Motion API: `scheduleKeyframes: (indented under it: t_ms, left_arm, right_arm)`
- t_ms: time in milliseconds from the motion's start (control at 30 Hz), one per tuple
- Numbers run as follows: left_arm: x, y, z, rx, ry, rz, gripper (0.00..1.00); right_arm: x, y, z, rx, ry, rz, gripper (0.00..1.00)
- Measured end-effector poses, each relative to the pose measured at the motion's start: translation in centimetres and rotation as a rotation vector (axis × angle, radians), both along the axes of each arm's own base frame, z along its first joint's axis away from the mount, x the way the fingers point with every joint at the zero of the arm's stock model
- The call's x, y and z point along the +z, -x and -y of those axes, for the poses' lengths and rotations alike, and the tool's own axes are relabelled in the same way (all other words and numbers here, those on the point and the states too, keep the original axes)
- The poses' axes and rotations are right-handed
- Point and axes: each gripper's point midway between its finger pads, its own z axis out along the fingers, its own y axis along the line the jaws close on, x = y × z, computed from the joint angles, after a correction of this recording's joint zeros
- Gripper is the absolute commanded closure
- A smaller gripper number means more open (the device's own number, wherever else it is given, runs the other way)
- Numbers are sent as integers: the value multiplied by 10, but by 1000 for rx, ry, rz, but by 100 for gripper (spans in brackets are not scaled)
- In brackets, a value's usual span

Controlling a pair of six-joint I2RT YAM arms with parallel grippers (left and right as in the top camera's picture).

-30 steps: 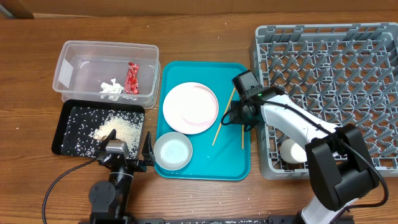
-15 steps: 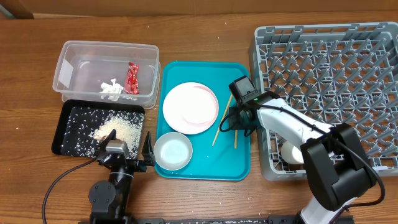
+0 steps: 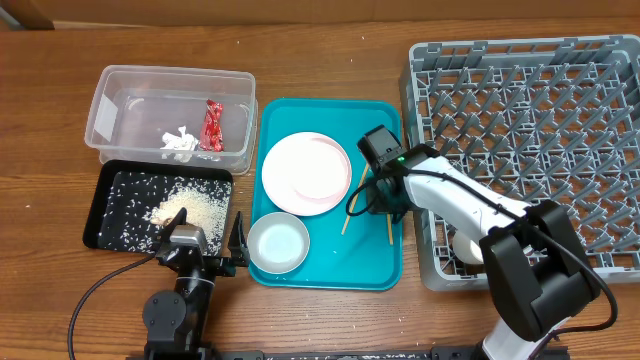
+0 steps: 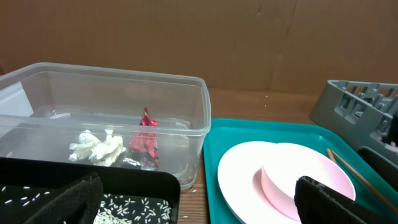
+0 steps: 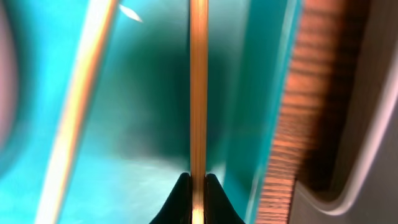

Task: Sort waste into correct bins and load items into the dishwasher
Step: 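Carry the chopstick into the dish rack and release it, then grasp the second chopstick on the teal tray with the right gripper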

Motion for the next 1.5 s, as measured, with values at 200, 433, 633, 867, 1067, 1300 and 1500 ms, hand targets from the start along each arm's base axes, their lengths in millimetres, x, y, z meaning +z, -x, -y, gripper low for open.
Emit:
scheduleKeyframes:
  t_ms: [200,433,633,867,1067,1300,1500]
  left_arm:
    - [0,0,0,0,0,0,0]
    - [0,0,0,0,0,0,0]
    - [0,0,0,0,0,0,0]
    - [0,0,0,0,0,0,0]
    - [0,0,0,0,0,0,0]
    - [0,0,0,0,0,0,0]
    - [0,0,0,0,0,0,0]
  right_arm:
    - [41,-25,-16,55,-38,109,96]
    - [124,-60,20,-16,29,376,96]
    - [142,-93,85,-113,137,473,96]
    - [128,-103,100,-23,94,422,95]
    - [113,-86,77,69,55,333,54]
    - [107,-63,27,85,-81,268,51]
    - [110,-51,-34,-48,-285,246,51]
